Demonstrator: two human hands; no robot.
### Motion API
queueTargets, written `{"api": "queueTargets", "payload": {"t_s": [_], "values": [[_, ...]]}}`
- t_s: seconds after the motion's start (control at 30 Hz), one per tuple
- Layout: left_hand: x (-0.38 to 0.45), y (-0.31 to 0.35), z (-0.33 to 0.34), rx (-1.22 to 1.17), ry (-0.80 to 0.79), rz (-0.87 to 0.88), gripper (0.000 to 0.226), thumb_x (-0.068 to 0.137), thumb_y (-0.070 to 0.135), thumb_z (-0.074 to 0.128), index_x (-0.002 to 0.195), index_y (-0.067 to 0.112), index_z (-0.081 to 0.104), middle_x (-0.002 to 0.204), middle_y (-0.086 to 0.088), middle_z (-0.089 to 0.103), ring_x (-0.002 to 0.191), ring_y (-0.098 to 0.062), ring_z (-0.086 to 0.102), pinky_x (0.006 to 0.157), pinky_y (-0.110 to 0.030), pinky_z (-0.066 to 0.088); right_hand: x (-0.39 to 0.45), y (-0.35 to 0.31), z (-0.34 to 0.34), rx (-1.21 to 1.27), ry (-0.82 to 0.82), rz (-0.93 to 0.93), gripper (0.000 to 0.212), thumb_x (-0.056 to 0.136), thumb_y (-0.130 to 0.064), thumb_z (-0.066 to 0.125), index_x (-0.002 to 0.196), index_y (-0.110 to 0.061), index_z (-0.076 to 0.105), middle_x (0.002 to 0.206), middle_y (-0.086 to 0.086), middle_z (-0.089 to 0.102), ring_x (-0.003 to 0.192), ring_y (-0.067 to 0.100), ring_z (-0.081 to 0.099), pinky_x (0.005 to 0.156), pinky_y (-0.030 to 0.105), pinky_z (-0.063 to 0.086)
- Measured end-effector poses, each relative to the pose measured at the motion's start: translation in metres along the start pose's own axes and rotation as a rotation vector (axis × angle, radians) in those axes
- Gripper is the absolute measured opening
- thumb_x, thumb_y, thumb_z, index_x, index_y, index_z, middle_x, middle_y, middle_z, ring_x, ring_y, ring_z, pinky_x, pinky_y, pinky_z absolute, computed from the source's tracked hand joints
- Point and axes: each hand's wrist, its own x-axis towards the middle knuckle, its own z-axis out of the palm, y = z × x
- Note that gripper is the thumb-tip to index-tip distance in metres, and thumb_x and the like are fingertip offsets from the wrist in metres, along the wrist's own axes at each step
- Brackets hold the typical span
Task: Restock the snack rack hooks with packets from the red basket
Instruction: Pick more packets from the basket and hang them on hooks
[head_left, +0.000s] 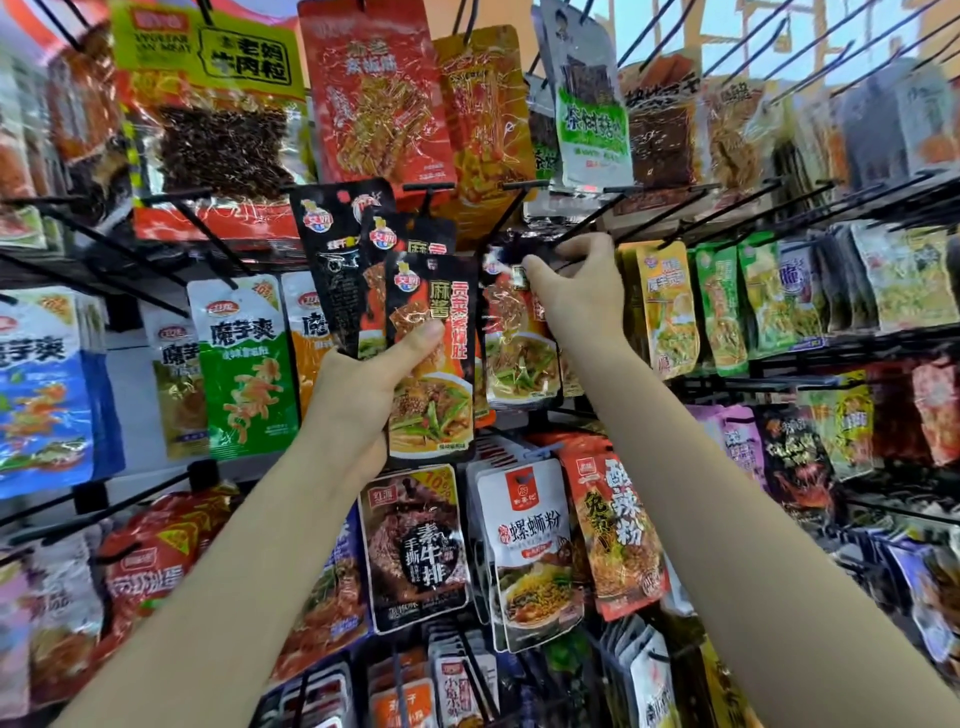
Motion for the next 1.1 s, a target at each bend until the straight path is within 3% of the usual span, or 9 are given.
{"api": "queueTargets", "payload": {"t_s": [0.1, 0.23, 0.37, 0.5, 0.7, 0.8, 0.93, 1.0, 1.1], "values": [[0.0, 0.002, 0.003, -0.016, 0.015, 0.005, 0.038, 0.058, 0.033, 0.087, 0.089, 0.012, 0.077, 0.096, -0.01, 0.079, 0.096, -0.03, 0.075, 0.096, -0.055, 0.055, -0.013, -0.005, -0.007, 0.026, 0.083, -0.151, 0.021, 0.098, -0.032, 0.062, 0.094, -0.012, 0.059, 0.076, -0.004, 0.054, 0.065, 0.005, 0.05, 0.061, 0.021, 0.038], [0.004, 0.003, 0.007, 0.004, 0.036, 0.013, 0.076, 0.045, 0.041, 0.095, 0.109, 0.008, 0.074, 0.102, -0.009, 0.078, 0.099, -0.029, 0.074, 0.097, -0.054, 0.055, -0.042, -0.016, -0.003, 0.1, -0.315, -0.21, 0.036, 0.096, -0.033, 0.066, 0.068, -0.009, 0.066, 0.058, -0.004, 0.058, 0.053, 0.004, 0.052, 0.053, 0.02, 0.043], [0.009, 0.003, 0.005, -0.031, 0.057, -0.08, 0.15, 0.031, 0.076, 0.09, 0.154, 0.013, 0.032, 0.143, -0.01, 0.059, 0.125, -0.029, 0.062, 0.103, -0.058, 0.049, -0.043, -0.009, 0.005, 0.205, -0.285, -0.172, 0.036, 0.097, -0.023, 0.065, 0.07, -0.001, 0.058, 0.066, 0.008, 0.054, 0.063, 0.015, 0.05, 0.06, 0.03, 0.039], [0.005, 0.002, -0.001, -0.03, 0.032, -0.077, 0.081, 0.076, 0.059, 0.08, 0.129, 0.002, 0.054, 0.123, -0.011, 0.07, 0.115, -0.033, 0.066, 0.107, -0.055, 0.046, -0.028, -0.006, -0.002, 0.239, -0.135, -0.053, 0.034, 0.104, -0.028, 0.054, 0.077, -0.007, 0.051, 0.064, 0.004, 0.041, 0.055, 0.009, 0.038, 0.052, 0.023, 0.03], [0.004, -0.003, -0.002, -0.063, 0.025, -0.01, 0.019, 0.087, 0.037, 0.074, 0.093, 0.023, 0.062, 0.09, 0.008, 0.076, 0.095, -0.013, 0.07, 0.11, -0.045, 0.043, -0.012, -0.004, -0.003, 0.207, -0.08, 0.062, 0.041, 0.101, -0.03, 0.055, 0.067, -0.014, 0.039, 0.057, -0.003, 0.03, 0.052, 0.014, 0.031, 0.05, 0.025, 0.028], [0.001, -0.002, -0.001, -0.039, 0.013, -0.001, 0.019, 0.087, 0.031, 0.075, 0.087, 0.025, 0.057, 0.084, 0.022, 0.07, 0.099, -0.002, 0.058, 0.114, -0.039, 0.033, -0.007, 0.0, -0.003, 0.128, -0.102, 0.07, 0.041, 0.097, -0.029, 0.061, 0.066, -0.012, 0.041, 0.057, -0.002, 0.031, 0.05, 0.013, 0.03, 0.049, 0.028, 0.028], [0.004, 0.001, 0.0, 0.001, -0.013, 0.033, 0.024, 0.078, 0.03, 0.08, 0.09, 0.016, 0.066, 0.079, 0.019, 0.075, 0.082, 0.006, 0.068, 0.1, -0.035, 0.047, -0.012, -0.002, -0.006, 0.079, 0.101, -0.043, 0.021, 0.092, -0.028, 0.071, 0.094, -0.01, 0.06, 0.073, -0.006, 0.051, 0.058, -0.003, 0.049, 0.055, 0.013, 0.039], [0.004, 0.003, 0.002, 0.016, 0.004, 0.067, 0.033, 0.068, 0.032, 0.083, 0.09, 0.012, 0.068, 0.089, 0.008, 0.076, 0.098, -0.01, 0.072, 0.101, -0.043, 0.051, -0.021, -0.009, -0.007, 0.12, 0.076, -0.153, 0.026, 0.096, -0.031, 0.065, 0.087, -0.008, 0.064, 0.065, -0.007, 0.051, 0.054, -0.002, 0.046, 0.054, 0.013, 0.036], [0.003, 0.005, 0.009, 0.054, 0.001, 0.108, 0.046, 0.06, 0.034, 0.086, 0.095, 0.007, 0.072, 0.1, -0.005, 0.077, 0.104, -0.03, 0.072, 0.102, -0.054, 0.052, -0.036, -0.02, 0.001, 0.16, -0.207, -0.187, 0.042, 0.098, -0.037, 0.063, 0.081, 0.001, 0.066, 0.064, 0.019, 0.056, 0.059, 0.015, 0.05, 0.054, 0.038, 0.044]]}}
